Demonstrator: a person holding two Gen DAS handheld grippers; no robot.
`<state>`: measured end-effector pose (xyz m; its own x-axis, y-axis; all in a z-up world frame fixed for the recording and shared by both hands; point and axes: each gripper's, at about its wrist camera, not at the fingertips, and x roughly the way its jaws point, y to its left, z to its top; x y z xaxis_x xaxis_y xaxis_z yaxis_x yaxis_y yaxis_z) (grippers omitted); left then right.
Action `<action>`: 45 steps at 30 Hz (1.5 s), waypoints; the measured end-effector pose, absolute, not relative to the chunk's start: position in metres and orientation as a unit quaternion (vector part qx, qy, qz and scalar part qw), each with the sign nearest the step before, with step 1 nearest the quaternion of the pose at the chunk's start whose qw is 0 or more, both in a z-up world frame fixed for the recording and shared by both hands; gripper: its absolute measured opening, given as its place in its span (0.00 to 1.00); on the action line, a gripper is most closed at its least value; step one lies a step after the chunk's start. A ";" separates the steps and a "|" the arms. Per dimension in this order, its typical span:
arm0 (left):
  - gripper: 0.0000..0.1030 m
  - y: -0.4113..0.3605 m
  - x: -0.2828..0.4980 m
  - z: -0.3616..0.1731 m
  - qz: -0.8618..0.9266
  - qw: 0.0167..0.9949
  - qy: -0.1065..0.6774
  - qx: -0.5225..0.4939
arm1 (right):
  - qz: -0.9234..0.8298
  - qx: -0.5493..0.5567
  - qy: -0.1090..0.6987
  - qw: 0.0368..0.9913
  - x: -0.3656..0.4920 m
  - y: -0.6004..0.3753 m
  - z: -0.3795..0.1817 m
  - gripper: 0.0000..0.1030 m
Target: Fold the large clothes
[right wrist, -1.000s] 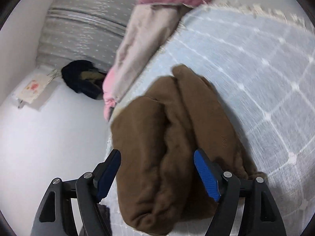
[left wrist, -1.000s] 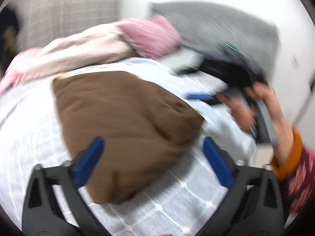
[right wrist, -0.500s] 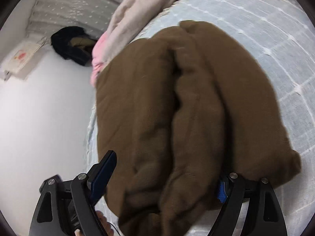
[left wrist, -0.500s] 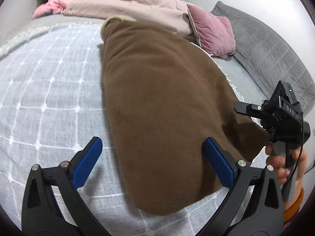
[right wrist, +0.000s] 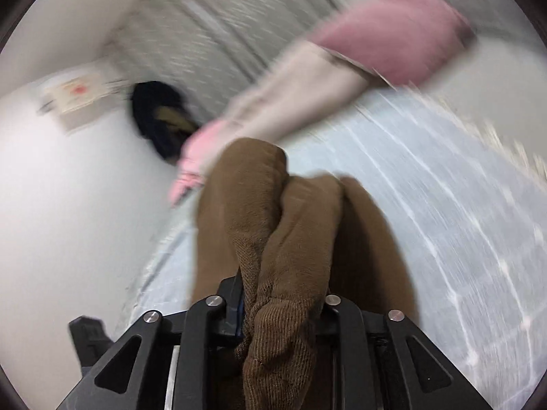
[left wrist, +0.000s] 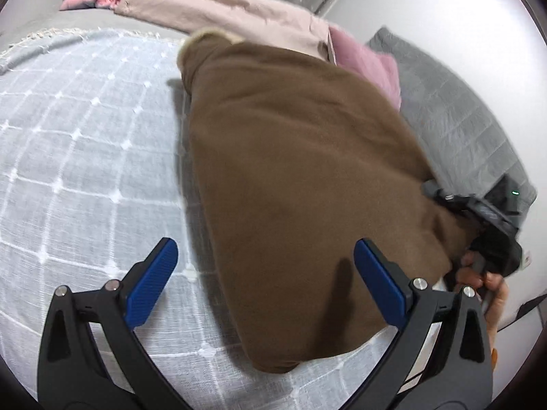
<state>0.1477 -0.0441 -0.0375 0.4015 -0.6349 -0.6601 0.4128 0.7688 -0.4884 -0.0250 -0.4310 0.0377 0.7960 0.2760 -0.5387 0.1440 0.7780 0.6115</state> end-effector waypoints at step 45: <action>0.99 -0.056 0.183 -0.068 -0.319 0.789 0.483 -0.207 | 0.009 0.400 0.357 0.844 -0.020 -0.463 -0.014 0.83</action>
<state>0.1833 -0.0557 -0.0680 0.3311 -0.7027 -0.6298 0.3028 0.7112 -0.6344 -0.0200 -0.4635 -0.0143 0.7456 0.3000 -0.5951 0.2709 0.6794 0.6819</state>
